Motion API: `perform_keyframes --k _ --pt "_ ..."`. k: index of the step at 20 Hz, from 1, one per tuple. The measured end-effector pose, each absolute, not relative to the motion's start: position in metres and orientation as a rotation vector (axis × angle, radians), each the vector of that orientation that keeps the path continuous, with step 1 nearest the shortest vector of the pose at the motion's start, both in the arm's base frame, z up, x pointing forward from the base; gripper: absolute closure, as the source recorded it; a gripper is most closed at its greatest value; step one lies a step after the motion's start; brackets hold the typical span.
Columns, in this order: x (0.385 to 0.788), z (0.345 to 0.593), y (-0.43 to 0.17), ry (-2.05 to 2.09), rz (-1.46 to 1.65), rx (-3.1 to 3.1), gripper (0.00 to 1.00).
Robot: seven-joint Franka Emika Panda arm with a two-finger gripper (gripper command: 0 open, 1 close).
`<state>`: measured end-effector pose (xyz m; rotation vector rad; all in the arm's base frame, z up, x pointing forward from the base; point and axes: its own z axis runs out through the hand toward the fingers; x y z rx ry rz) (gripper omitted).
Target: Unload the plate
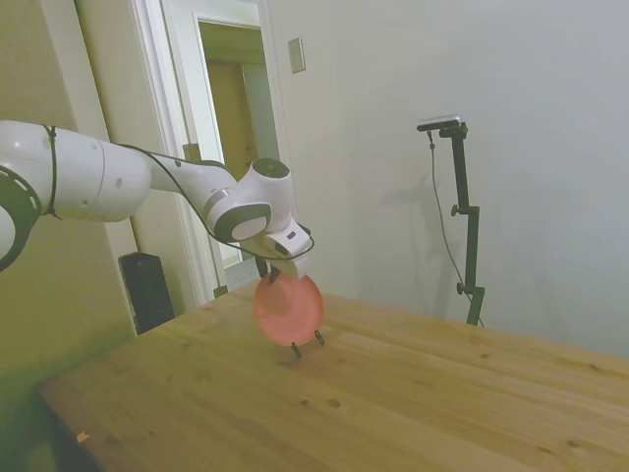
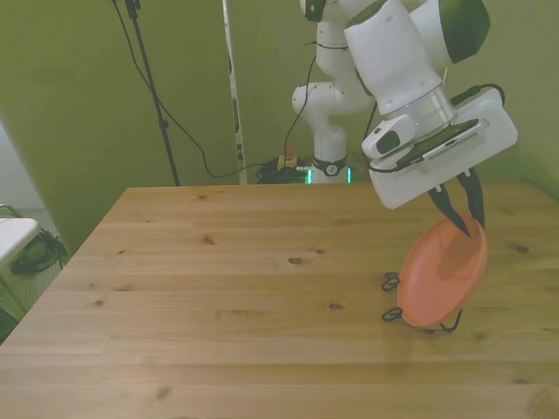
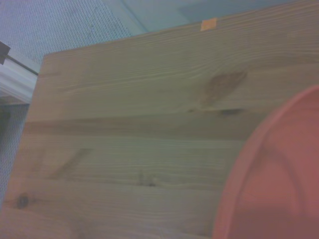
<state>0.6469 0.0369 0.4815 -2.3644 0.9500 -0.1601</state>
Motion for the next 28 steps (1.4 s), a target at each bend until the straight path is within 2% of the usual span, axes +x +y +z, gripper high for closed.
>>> perform_keyframes --k 9,14,18,23,25,28 --pt "0.647 0.487 0.032 0.951 -0.177 -2.360 1.00" --pt "0.637 0.513 0.029 0.938 -0.227 -2.352 1.00" --pt "0.612 0.546 0.031 0.916 -0.297 -2.372 1.00" --pt "0.556 0.589 0.060 0.904 -0.362 -2.418 1.00" --pt "0.536 0.597 0.076 0.910 -0.372 -2.440 1.00" --pt "0.518 0.590 0.105 0.938 -0.352 -2.501 1.00"
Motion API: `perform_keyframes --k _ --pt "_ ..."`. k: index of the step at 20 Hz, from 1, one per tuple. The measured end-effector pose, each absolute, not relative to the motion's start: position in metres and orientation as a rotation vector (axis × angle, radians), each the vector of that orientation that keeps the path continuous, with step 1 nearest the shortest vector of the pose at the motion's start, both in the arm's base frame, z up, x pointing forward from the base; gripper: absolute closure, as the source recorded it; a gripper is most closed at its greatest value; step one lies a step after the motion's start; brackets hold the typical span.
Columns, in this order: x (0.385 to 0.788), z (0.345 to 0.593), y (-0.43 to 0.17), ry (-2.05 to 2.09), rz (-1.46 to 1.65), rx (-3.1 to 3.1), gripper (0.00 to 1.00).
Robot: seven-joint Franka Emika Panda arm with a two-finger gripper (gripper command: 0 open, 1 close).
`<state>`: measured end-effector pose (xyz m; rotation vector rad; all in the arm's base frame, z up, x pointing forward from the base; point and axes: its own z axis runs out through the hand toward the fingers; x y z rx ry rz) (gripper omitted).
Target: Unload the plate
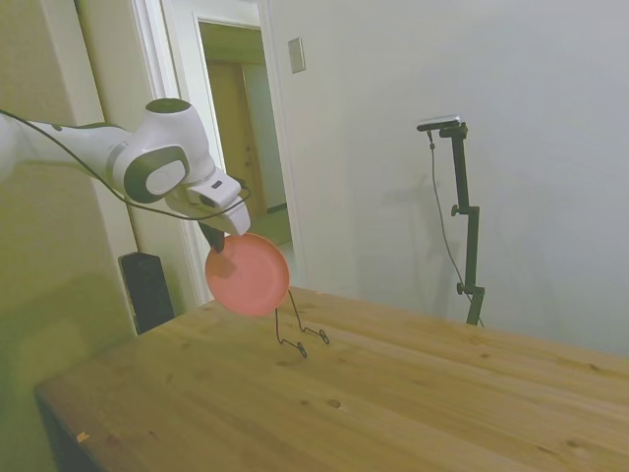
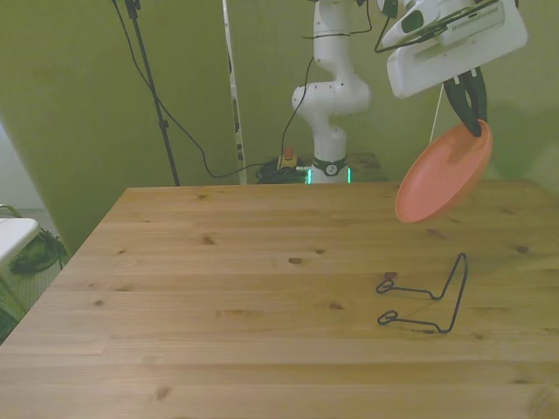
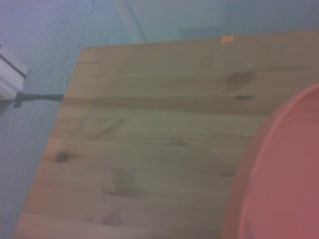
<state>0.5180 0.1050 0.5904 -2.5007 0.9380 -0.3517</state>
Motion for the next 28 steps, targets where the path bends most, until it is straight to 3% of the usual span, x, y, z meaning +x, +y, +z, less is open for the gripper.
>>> perform_keyframes --k 4,11,20,23,24,28 --pt "0.510 0.558 0.150 1.002 -0.293 -2.636 1.00" --pt "0.508 0.461 0.179 1.176 -0.115 -2.946 1.00" --pt "0.509 0.387 0.186 1.170 -0.199 -3.118 1.00" --pt "0.509 0.375 0.189 1.139 -0.236 -3.128 1.00" --pt "0.509 0.374 0.190 1.134 -0.240 -3.126 0.00" --pt "0.510 0.373 0.188 1.134 -0.246 -3.119 0.00"
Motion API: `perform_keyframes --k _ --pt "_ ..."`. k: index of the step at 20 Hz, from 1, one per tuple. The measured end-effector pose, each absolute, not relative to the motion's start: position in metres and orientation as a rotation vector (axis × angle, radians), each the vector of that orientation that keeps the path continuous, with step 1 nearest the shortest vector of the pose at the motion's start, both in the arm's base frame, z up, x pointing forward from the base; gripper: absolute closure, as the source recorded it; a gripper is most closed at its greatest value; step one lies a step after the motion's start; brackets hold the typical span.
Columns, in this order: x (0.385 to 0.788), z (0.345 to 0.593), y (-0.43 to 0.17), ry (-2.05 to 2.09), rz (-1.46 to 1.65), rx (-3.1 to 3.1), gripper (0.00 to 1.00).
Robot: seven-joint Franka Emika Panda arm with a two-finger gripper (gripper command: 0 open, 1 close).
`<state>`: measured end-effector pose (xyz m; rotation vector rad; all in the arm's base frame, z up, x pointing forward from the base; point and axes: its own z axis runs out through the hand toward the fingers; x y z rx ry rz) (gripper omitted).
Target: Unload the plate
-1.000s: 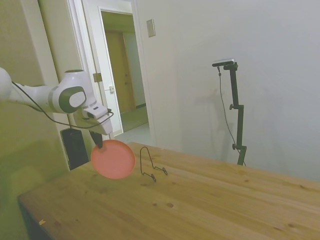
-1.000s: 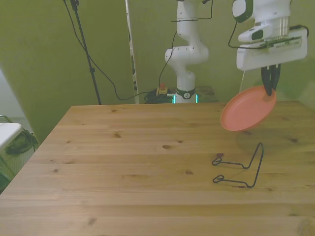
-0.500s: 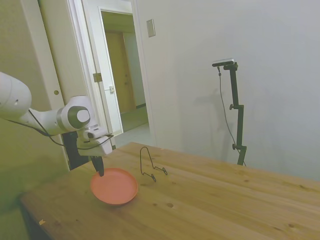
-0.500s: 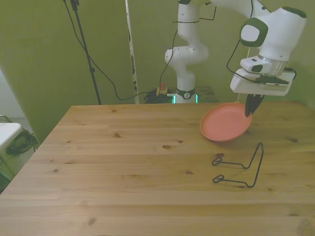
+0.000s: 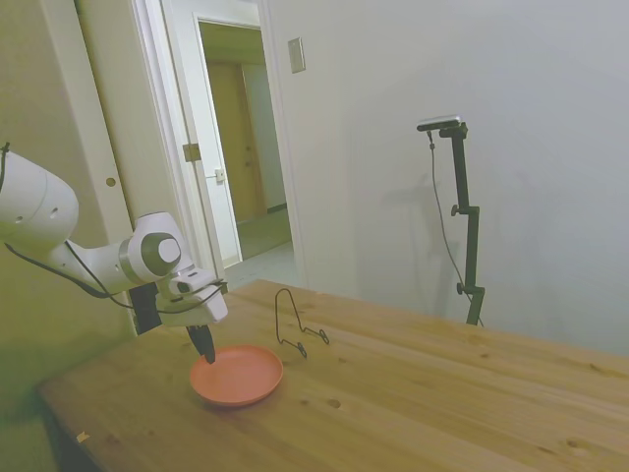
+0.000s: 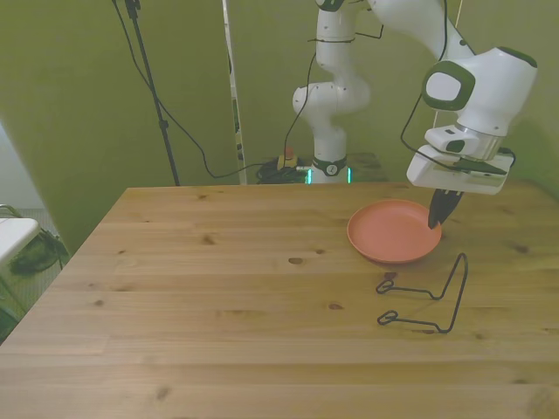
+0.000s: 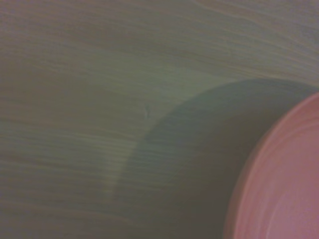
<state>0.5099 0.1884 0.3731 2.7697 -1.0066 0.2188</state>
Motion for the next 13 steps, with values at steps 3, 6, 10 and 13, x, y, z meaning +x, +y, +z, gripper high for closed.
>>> perform_keyframes --k 3,6,10,13 --pt "0.509 0.370 0.186 -1.007 0.220 2.772 0.00" --pt "0.508 0.366 0.185 -1.005 0.221 2.777 0.00" --pt "0.510 0.369 0.187 -1.005 0.250 2.798 0.00" --pt "0.509 0.389 0.190 -1.009 0.304 2.831 0.00"
